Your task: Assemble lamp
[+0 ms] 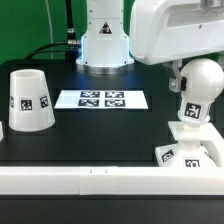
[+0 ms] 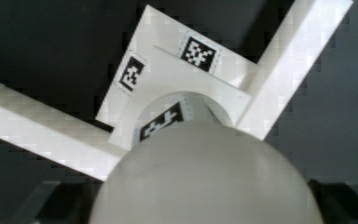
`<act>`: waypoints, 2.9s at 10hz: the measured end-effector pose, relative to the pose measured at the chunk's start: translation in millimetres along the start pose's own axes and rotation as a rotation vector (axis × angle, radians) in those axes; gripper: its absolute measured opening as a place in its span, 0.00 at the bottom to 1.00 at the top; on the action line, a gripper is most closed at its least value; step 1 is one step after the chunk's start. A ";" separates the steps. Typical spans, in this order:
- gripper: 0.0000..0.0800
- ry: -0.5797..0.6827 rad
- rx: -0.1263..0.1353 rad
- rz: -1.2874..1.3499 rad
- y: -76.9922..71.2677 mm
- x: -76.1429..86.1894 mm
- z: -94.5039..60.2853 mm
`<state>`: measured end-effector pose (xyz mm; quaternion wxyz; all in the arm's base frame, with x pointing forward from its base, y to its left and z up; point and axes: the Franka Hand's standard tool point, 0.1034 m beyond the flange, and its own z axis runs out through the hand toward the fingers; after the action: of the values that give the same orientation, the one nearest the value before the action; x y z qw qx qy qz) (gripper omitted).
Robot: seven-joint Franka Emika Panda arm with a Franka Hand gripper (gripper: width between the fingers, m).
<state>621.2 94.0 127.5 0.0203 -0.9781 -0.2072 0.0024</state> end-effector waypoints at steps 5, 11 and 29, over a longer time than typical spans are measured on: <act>0.72 0.011 0.034 0.579 -0.8 -1.8 -0.6; 0.72 0.017 0.075 1.180 1.8 -1.6 1.0; 0.87 0.057 -0.043 0.000 1.7 1.5 -0.2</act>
Offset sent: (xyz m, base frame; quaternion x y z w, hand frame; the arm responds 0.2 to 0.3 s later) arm -0.0078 0.0002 0.0006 0.0319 -0.0085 0.3151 0.9485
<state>623.2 93.1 127.6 0.0049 -0.9780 -0.2065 -0.0300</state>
